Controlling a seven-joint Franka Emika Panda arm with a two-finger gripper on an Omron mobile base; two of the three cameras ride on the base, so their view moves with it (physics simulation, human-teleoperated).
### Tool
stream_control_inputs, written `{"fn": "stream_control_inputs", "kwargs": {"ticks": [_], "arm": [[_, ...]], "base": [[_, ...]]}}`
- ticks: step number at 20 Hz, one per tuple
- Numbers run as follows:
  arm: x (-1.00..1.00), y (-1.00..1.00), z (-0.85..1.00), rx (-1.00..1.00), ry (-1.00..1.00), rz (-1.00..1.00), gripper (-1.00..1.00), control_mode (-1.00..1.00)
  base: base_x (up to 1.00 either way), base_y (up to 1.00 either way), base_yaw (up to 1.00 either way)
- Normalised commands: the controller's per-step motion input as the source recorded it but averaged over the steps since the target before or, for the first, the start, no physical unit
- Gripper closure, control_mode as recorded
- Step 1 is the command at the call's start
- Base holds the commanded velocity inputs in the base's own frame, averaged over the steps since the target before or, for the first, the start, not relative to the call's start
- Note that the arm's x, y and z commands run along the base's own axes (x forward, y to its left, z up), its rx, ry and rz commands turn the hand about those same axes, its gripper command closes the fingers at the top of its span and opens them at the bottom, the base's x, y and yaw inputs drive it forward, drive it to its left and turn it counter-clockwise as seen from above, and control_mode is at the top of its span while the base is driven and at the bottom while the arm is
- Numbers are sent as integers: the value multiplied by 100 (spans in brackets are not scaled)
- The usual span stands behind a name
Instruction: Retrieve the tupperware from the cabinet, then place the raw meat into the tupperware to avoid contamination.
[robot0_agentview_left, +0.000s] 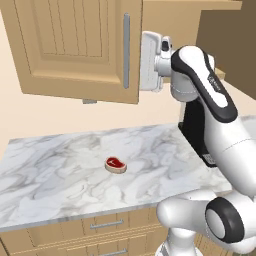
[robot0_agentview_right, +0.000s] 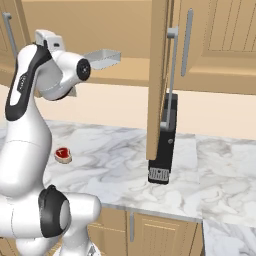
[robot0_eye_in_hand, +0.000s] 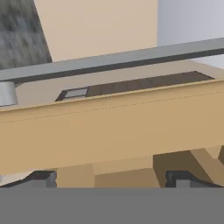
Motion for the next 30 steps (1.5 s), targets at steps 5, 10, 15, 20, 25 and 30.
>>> {"fn": "stream_control_inputs", "kwargs": {"ticks": [5,10,15,20,25,30], "arm": [[-25,17,0,0,0,8,-100,-100],[-53,9,3,0,0,11,-100,-100],[-58,20,2,0,0,12,-100,-100],[-39,63,-1,-2,-2,9,-100,-100],[-29,80,-6,-4,-1,6,-100,-100],[-16,90,-14,-5,0,4,-100,-100]], "base": [[0,0,0],[0,0,0],[0,0,0],[0,0,0],[0,0,0],[0,0,0]]}}
